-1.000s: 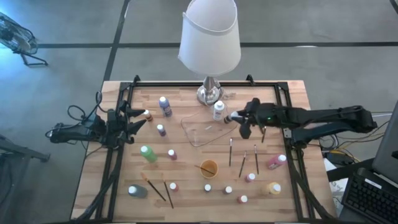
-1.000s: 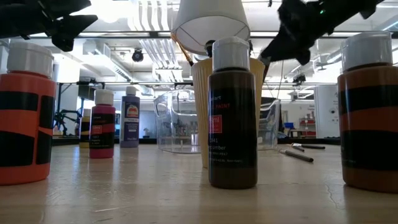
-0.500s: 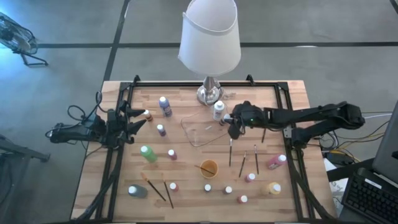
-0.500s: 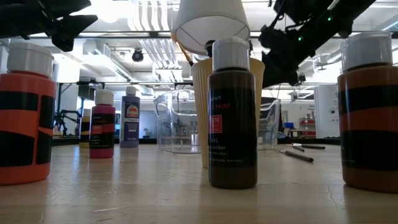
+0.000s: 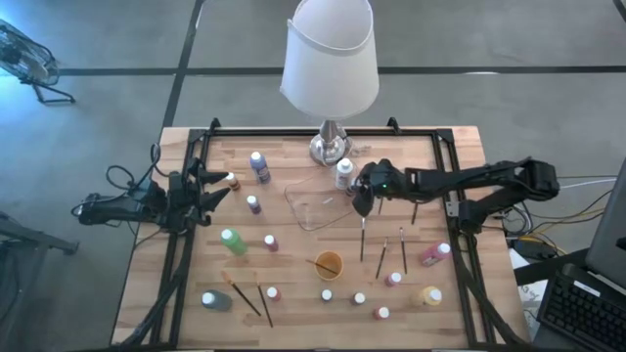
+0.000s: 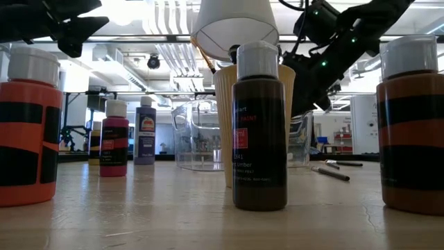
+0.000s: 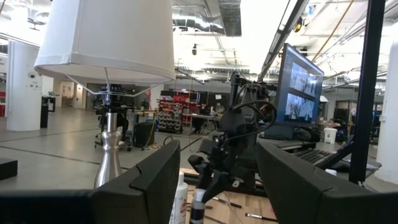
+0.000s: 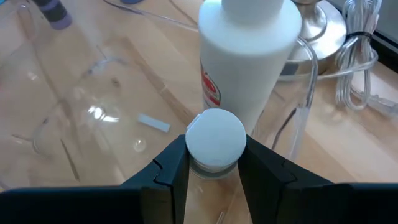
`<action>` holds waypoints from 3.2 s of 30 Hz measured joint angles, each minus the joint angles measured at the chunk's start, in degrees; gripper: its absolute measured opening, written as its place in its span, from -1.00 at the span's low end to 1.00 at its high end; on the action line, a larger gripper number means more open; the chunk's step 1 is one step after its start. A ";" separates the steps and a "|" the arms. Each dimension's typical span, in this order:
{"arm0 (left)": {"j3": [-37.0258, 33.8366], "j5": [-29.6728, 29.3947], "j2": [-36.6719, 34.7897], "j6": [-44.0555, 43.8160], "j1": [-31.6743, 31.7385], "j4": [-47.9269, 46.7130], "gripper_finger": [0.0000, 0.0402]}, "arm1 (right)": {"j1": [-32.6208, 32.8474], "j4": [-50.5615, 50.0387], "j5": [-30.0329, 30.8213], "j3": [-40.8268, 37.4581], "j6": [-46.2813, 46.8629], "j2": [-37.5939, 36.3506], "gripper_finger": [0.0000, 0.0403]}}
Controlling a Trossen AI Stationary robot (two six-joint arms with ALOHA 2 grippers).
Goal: Pick & Place Paint Supplies
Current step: Put the gray bottle into the transparent bin, then put the black paint brush into the yellow cup
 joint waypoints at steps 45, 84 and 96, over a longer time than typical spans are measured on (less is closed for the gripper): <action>-0.01 0.00 0.01 0.01 0.01 0.00 0.09 | -0.30 -6.15 2.41 6.02 -2.39 3.96 -0.19; -0.02 0.00 0.02 0.02 0.01 0.00 0.09 | -31.33 -31.45 -4.74 8.79 2.50 2.98 -0.37; -0.01 0.00 0.02 0.02 0.02 0.00 0.09 | -32.37 -26.12 -6.17 8.80 0.08 12.50 -0.17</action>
